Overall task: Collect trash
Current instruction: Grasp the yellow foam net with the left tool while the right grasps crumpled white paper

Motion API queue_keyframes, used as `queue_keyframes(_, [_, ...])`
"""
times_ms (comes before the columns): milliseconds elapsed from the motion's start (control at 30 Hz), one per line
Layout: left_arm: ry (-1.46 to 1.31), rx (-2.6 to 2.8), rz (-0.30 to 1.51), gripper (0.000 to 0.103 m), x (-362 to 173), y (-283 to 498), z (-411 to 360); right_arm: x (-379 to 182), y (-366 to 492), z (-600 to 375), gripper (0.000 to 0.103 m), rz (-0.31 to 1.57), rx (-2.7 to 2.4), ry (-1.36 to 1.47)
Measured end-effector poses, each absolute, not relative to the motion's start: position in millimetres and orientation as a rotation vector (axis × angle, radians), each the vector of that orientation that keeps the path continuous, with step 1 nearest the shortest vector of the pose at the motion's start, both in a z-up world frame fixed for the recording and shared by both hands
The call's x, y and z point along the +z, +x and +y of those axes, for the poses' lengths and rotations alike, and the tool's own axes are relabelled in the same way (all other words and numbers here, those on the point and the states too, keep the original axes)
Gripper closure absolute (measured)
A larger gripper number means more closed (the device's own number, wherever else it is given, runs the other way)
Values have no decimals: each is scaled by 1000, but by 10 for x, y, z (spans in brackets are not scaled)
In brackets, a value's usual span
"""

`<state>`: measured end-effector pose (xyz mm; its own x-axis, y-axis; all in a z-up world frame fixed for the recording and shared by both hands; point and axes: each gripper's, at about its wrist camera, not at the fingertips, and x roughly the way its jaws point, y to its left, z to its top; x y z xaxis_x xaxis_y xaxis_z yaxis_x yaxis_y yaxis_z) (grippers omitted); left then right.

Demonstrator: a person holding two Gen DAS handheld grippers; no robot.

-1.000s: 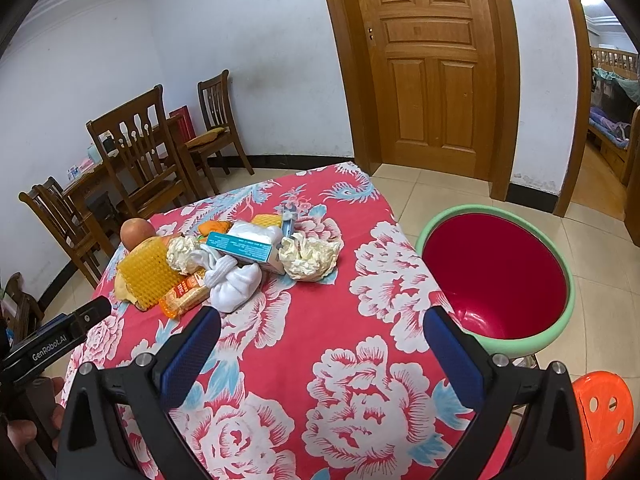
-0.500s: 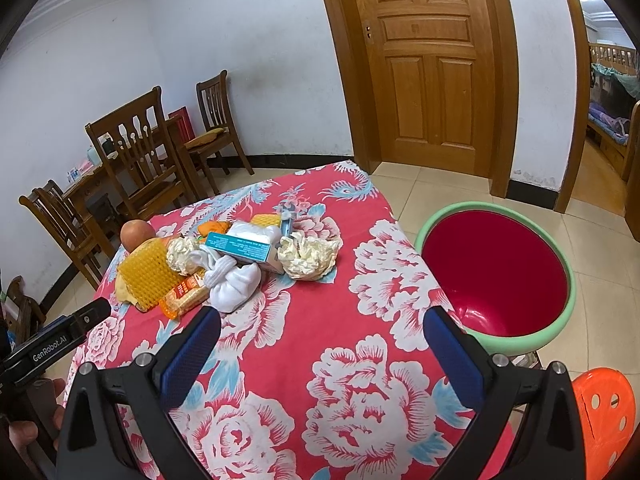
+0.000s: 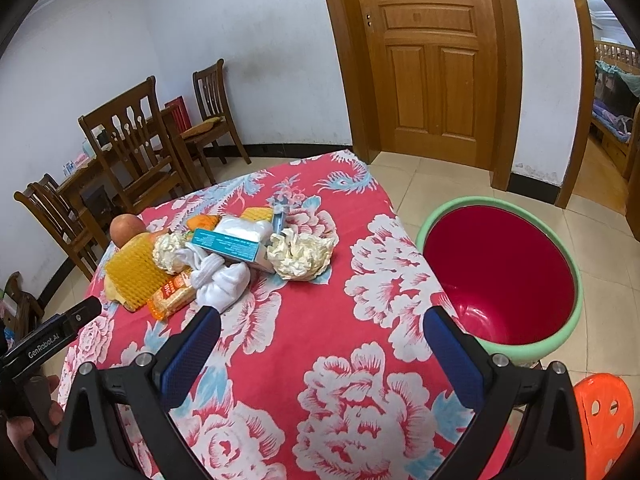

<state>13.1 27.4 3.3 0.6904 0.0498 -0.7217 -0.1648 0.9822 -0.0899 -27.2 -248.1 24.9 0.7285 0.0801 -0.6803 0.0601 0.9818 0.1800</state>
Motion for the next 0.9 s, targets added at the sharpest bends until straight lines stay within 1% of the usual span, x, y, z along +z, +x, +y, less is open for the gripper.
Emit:
queue_keyframes(500, [-162, 146, 843, 2, -103, 758, 317, 40, 420, -2574, 0, 844, 15, 164])
queue_keyframes(567, [-160, 140, 857, 6, -151, 834, 310, 14, 511, -2582, 0, 856, 28, 163])
queue_keyframes(700, [-158, 111, 877, 9, -244, 927, 280, -72, 680, -2591, 2, 886, 57, 182])
queue_keyframes(800, [-168, 88, 891, 18, -303, 979, 264, -150, 801, -2563, 9, 915, 83, 183])
queue_keyframes(833, [-172, 80, 893, 24, -318, 988, 261, -182, 847, -2548, 10, 925, 94, 182])
queue_keyframes(867, [-180, 66, 893, 33, -333, 997, 262, -197, 868, -2533, 15, 932, 102, 182])
queue_keyframes(900, [-187, 56, 893, 38, -339, 998, 270, -222, 902, -2512, 20, 939, 113, 177])
